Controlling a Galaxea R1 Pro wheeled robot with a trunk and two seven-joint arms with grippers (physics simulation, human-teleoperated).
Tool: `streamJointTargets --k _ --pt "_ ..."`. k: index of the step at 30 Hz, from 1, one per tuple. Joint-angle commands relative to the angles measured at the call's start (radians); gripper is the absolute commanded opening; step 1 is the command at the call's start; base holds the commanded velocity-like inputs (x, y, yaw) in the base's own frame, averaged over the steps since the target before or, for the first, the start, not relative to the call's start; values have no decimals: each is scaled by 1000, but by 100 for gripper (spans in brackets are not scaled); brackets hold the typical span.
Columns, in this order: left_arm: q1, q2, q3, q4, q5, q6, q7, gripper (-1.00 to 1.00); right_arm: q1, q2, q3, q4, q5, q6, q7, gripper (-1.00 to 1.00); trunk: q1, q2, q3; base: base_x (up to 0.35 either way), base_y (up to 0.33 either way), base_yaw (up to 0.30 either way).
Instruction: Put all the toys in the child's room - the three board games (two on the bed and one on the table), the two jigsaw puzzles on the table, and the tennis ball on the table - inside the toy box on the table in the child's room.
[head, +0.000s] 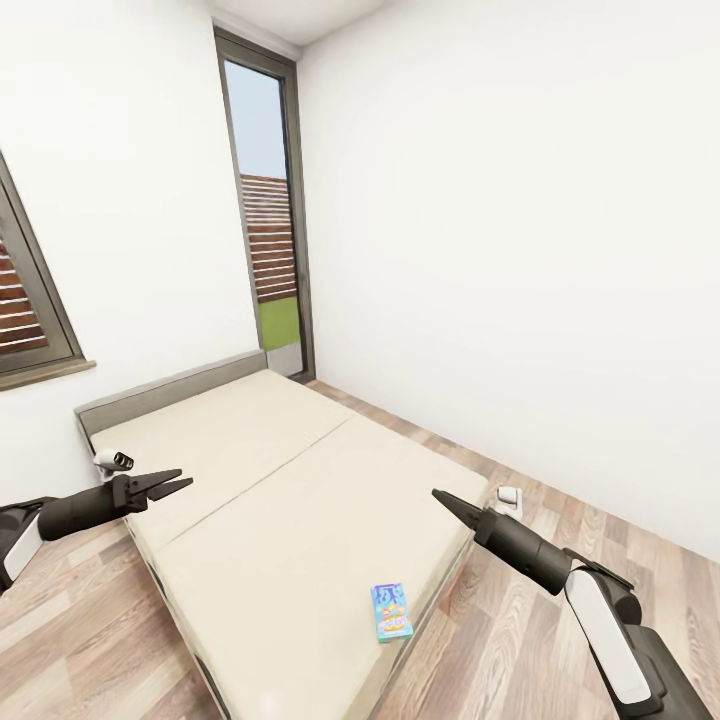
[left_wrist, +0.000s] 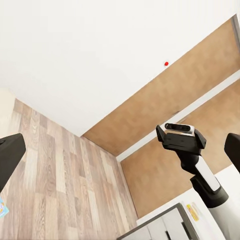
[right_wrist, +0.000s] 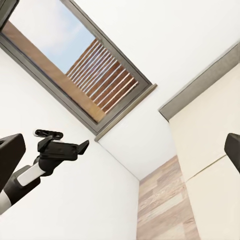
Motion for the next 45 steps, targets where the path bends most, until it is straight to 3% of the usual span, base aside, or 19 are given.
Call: streamJointTargets --k 1,45 --pt "-1 0 0 0 0 11 -4 100 -1 0 -1 0 -6 7 0 100 1 -2 -2 2 0 0" --pt "-1 0 0 0 0 11 -4 100 -1 0 0 -1 -6 7 0 100 1 -2 -2 20 -8 16"
